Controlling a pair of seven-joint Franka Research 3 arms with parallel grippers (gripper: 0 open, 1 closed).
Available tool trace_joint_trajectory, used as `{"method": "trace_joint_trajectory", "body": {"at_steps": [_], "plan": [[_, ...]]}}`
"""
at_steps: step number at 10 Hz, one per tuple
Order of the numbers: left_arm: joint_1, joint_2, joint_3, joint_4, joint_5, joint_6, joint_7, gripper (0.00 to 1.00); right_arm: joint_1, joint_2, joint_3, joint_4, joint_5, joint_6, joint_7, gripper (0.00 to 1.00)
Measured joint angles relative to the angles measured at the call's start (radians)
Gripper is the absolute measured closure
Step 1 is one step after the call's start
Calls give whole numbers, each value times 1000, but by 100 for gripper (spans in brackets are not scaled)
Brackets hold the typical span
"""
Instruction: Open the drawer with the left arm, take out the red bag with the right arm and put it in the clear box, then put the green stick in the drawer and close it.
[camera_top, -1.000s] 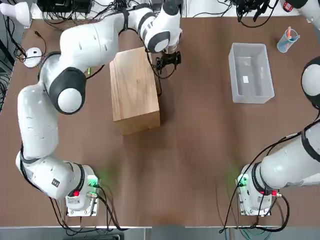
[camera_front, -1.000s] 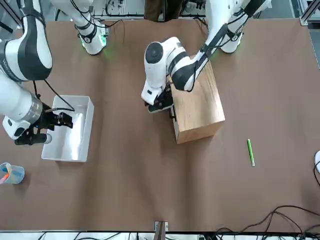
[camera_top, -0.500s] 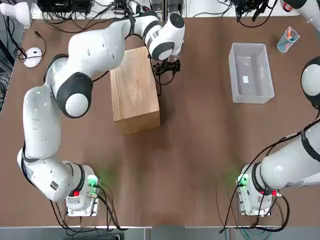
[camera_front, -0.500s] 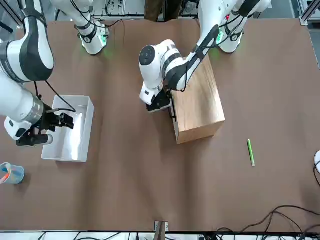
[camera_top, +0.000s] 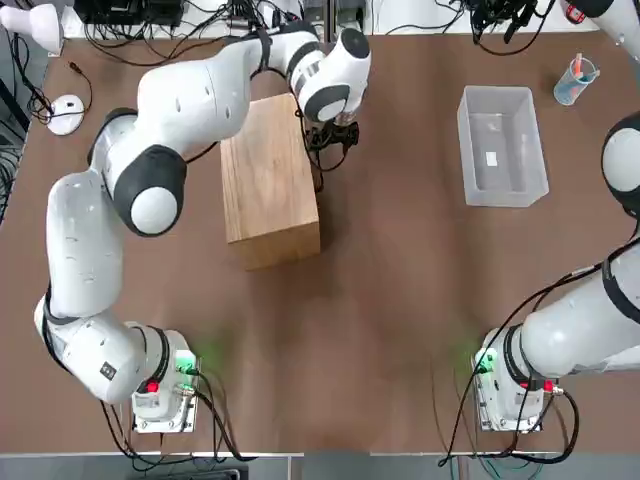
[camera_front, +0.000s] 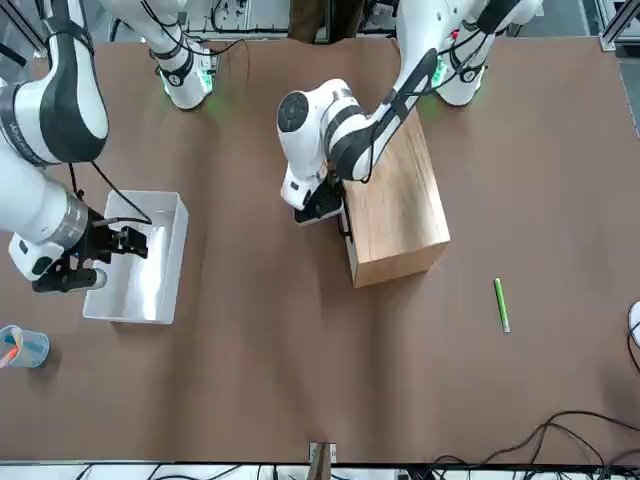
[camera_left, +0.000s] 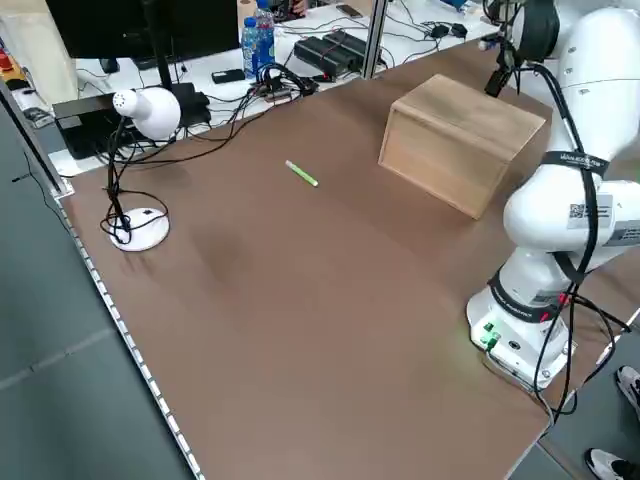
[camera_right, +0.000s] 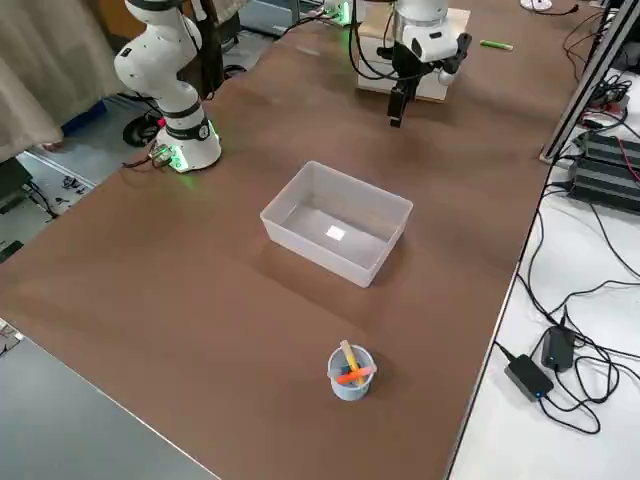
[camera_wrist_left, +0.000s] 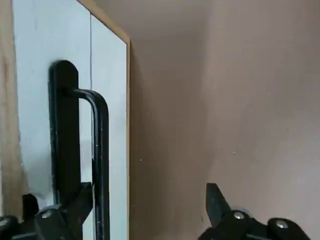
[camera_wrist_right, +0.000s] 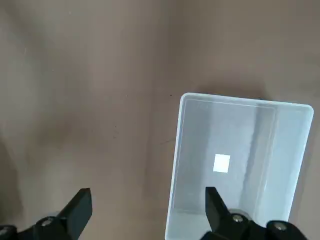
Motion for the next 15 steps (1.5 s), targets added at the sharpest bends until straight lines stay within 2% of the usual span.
{"method": "trace_joint_trajectory", "body": {"at_steps": [3,4,5,7,8,10,11,15], "plan": [[-2,13,0,1,1,-1,1,4,0,0,0,0,0,1,0,0],[-2,13,0,1,1,-3,1,14,0,0,0,0,0,1,0,0],[-2,13,1,2,1,-4,1,30,0,0,0,0,0,1,0,0],[-3,13,0,4,1,-4,0,47,0,0,-1,0,11,1,12,0],[-7,13,-1,6,1,-4,0,63,0,0,-1,0,23,1,39,0],[-24,13,0,7,15,-6,-22,71,3,0,0,0,31,2,73,0],[-27,13,0,8,16,2,-30,85,3,0,0,1,31,3,77,0],[-42,13,1,8,22,102,-34,86,20,0,2,16,31,62,80,0]]}}
